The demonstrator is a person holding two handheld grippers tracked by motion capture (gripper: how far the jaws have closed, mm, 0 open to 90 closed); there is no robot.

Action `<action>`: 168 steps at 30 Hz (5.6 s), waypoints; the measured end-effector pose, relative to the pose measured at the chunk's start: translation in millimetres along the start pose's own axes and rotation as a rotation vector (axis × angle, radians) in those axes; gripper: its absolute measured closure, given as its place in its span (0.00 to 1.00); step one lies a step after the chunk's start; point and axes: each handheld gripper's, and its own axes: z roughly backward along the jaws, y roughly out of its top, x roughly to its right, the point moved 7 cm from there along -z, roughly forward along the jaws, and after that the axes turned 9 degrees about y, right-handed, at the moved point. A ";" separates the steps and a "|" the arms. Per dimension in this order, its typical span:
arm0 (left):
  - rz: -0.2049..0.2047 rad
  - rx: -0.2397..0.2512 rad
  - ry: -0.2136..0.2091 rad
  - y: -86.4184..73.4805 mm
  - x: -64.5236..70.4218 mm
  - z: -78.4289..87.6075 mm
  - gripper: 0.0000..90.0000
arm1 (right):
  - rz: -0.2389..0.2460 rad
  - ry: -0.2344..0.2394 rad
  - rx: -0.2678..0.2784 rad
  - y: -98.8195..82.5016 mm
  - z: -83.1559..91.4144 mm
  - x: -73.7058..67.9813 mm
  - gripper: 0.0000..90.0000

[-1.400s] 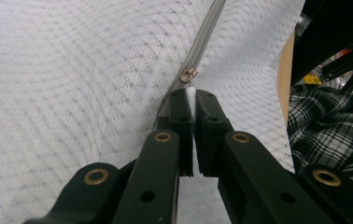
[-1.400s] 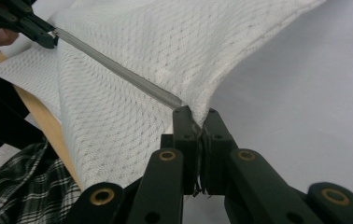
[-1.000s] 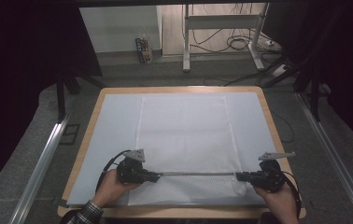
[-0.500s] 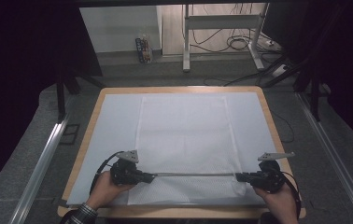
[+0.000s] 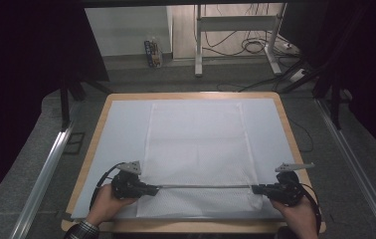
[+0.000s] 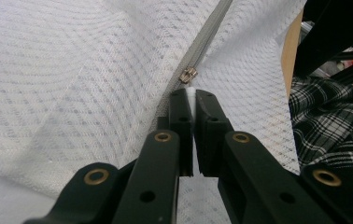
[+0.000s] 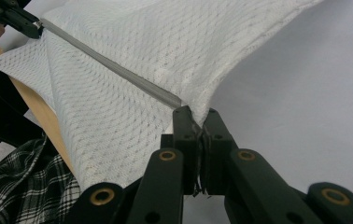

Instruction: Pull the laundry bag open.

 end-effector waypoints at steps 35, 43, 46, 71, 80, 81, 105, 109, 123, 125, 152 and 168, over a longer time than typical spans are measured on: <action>0.070 0.017 0.041 -29.5 -15.6 28.6 0.96 | 0.001 0.000 -0.005 0.0 -1.5 -1.5 0.95; 0.092 0.023 0.053 -32.9 -20.0 32.9 0.96 | 0.007 0.004 -0.010 0.3 -1.9 -2.6 0.95; 0.102 0.025 0.058 -35.3 -22.6 35.5 0.96 | -0.003 0.016 -0.004 0.2 -1.4 -1.9 0.96; 0.140 0.020 0.089 -46.5 -29.0 44.8 0.97 | -0.005 0.004 -0.010 -0.3 -1.3 -0.7 0.96; 0.141 0.020 0.100 -48.7 -29.9 47.6 0.97 | -0.003 0.010 -0.019 -1.4 -2.7 -2.1 0.96; 0.140 0.017 0.100 -48.9 -29.9 47.5 0.97 | 0.001 0.012 -0.019 -1.4 -2.9 -2.5 0.96; 0.144 -0.044 0.064 -52.9 -24.0 37.7 0.95 | 0.023 -0.015 -0.056 -7.9 -6.4 -1.8 0.94; 0.146 -0.060 0.054 -55.1 -22.9 35.4 0.94 | 0.029 -0.024 -0.081 -10.7 -9.5 -1.2 0.92; 0.109 -0.031 0.138 -53.7 -21.1 33.5 0.47 | 0.027 -0.073 -0.046 -9.7 -4.8 8.2 0.56; 0.108 -0.021 0.153 -52.4 -21.3 33.6 0.39 | 0.036 -0.085 -0.038 -8.5 -4.8 9.2 0.49; 0.064 0.086 0.498 -22.0 -30.1 41.4 0.01 | 0.227 -0.136 0.039 27.7 -13.4 0.8 0.01; 0.058 0.159 0.565 -23.2 -35.4 35.0 0.00 | 0.287 -0.179 0.099 44.3 -23.4 3.4 0.00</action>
